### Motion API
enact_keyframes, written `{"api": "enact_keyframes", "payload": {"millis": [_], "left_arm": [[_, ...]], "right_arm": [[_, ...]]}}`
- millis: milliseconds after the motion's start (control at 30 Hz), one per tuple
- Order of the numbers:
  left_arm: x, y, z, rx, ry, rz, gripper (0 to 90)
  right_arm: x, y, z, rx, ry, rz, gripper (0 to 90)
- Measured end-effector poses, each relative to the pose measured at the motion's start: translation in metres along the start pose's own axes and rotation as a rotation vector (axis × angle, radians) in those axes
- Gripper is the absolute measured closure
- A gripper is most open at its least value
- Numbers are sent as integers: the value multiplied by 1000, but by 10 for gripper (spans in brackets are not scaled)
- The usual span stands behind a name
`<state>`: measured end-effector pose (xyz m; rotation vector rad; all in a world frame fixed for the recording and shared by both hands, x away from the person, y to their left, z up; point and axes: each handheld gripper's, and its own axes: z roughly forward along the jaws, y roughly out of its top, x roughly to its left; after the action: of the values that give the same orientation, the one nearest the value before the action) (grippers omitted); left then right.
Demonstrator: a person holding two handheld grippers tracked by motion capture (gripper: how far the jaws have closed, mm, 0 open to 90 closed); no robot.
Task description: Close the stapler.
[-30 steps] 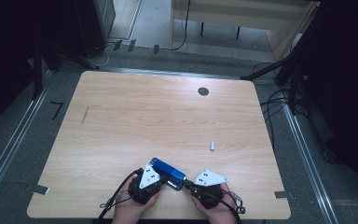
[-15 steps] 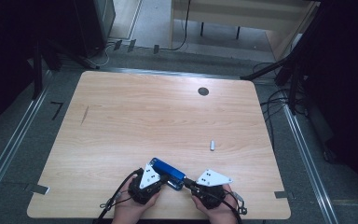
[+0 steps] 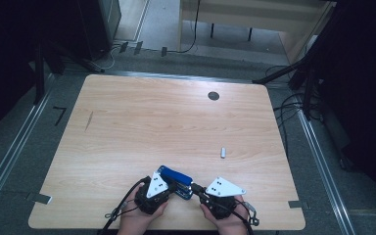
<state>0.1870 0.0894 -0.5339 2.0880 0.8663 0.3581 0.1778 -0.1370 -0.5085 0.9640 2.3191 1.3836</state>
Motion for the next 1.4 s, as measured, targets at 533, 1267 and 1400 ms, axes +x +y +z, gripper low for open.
{"api": "enact_keyframes", "payload": {"millis": [533, 1267, 1400], "left_arm": [[-3, 0, 0, 4, 14, 27, 900], [-2, 0, 0, -1, 10, 19, 900], [-2, 0, 0, -3, 7, 15, 900]], "right_arm": [[2, 17, 0, -45, 7, -11, 900], [5, 38, 5, -65, 27, -44, 900], [6, 41, 6, -67, 28, -47, 900]]}}
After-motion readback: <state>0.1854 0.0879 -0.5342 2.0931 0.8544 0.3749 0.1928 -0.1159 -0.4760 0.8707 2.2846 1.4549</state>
